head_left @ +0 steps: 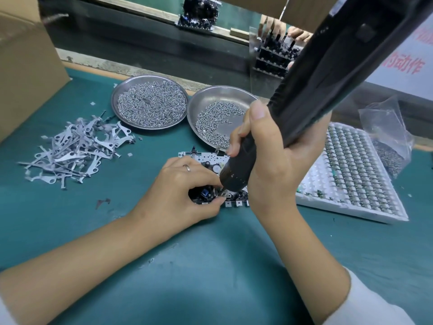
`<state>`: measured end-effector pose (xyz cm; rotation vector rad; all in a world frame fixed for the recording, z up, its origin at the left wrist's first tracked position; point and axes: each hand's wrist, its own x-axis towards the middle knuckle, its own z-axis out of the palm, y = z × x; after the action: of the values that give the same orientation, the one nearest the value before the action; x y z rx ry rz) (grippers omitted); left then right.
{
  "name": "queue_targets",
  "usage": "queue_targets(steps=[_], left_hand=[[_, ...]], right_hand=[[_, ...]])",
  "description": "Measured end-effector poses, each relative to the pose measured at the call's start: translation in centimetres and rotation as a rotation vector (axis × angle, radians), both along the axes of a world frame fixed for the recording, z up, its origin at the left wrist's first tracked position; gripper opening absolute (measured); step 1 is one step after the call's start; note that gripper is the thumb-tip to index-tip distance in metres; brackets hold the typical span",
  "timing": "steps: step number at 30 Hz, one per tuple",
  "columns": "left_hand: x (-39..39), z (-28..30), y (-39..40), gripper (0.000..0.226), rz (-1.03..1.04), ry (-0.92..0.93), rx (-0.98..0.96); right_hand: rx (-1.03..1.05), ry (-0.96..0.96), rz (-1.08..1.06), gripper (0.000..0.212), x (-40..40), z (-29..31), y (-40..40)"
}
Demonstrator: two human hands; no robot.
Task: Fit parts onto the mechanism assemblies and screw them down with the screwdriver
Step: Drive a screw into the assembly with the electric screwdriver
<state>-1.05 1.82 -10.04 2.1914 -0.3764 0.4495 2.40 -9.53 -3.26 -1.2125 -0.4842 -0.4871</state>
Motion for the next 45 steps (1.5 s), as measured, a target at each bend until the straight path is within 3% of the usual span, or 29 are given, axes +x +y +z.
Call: queue_targets(steps=[14, 22, 27, 29, 32, 34, 38, 40, 42, 45], left_hand=[[-0.1, 0.1, 0.1, 0.02, -0.009, 0.025, -0.008], [-0.3, 0.3, 0.0, 0.021, -0.001, 0.026, 0.008], [-0.3, 0.3, 0.1, 0.023, -0.003, 0.022, 0.009], [-0.3, 0.4, 0.2, 0.027, -0.005, 0.025, 0.011], [-0.3, 0.8, 0.1, 0.025, 0.011, 0.026, -0.076], [-0.2, 1.1, 0.1, 0.022, 0.055, 0.029, -0.211], [0.3, 1.1, 0.7, 0.019, 0.2, 0.034, -0.367], [0.4, 1.0, 0.9, 0.02, 0.234, 0.019, -0.405], [0.5, 0.8, 1.1, 0.021, 0.247, 0.008, -0.424], [0.6, 0.5, 1.3, 0.02, 0.257, 0.022, -0.45]], right_hand=[[0.046, -0.053, -0.017, 0.027, 0.9, 0.4, -1.3], [-0.024, 0.056, 0.033, 0.024, 1.0, -0.1, -1.3], [-0.126, 0.029, 0.009, 0.04, 0.9, -0.3, -2.4], [-0.178, -0.034, -0.039, 0.053, 0.7, -1.1, -3.6], [-0.206, -0.041, -0.286, 0.034, -0.5, -3.2, -5.3], [-0.371, -0.016, -0.336, 0.022, -1.7, -4.6, -5.6], [-1.253, -0.287, -0.127, 0.036, -3.3, -6.2, -3.4], [-1.579, -0.346, -0.175, 0.039, -3.5, -6.3, -2.0], [-1.696, -0.323, -0.223, 0.036, -4.0, -6.0, -1.5], [-1.687, -0.339, -0.228, 0.029, -5.6, -5.8, -2.1]])
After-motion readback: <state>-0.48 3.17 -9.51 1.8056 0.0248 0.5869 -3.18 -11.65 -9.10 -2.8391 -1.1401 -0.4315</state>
